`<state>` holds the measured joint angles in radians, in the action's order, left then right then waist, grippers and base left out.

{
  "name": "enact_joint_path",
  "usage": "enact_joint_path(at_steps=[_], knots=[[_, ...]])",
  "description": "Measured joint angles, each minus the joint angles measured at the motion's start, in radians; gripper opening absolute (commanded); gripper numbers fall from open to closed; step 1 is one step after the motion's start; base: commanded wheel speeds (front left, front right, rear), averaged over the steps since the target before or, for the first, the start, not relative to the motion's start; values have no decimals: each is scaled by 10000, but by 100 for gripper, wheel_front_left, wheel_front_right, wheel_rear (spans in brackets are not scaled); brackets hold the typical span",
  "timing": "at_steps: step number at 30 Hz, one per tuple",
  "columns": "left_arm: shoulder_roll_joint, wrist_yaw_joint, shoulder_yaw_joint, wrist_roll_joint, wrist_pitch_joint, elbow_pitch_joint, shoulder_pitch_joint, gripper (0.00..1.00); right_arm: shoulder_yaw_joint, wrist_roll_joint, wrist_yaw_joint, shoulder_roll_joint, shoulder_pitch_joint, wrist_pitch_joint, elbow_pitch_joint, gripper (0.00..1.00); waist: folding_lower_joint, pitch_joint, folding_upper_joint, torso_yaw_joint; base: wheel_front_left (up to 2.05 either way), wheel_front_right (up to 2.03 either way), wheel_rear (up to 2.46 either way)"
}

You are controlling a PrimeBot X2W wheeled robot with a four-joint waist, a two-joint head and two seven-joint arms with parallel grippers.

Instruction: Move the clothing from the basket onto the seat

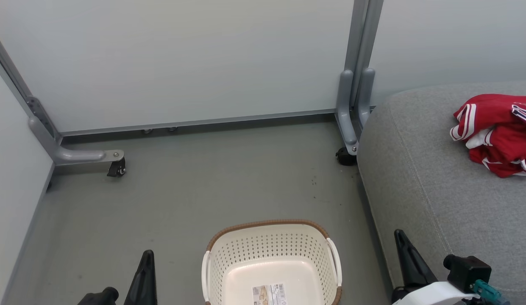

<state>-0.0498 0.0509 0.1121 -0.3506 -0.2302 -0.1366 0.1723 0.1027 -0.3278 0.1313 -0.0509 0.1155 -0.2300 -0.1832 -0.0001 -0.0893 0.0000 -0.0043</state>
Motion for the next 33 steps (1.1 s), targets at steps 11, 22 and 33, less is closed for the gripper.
enact_joint_path(at_steps=[11,22,33], knots=[[-29,115,-226,-1996,449,-224,-353,0,-224,-2033,0,-84,-281,416,-102,0,0,86,0,4,0,0,0],[-67,211,-474,-3689,842,-345,-694,0,-418,-3797,0,-161,-615,805,-171,0,0,172,0,8,0,0,0],[-96,301,-711,-5223,1206,-449,-1048,0,-612,-5350,-6,-186,-828,1158,-238,0,0,258,0,12,0,0,0]])
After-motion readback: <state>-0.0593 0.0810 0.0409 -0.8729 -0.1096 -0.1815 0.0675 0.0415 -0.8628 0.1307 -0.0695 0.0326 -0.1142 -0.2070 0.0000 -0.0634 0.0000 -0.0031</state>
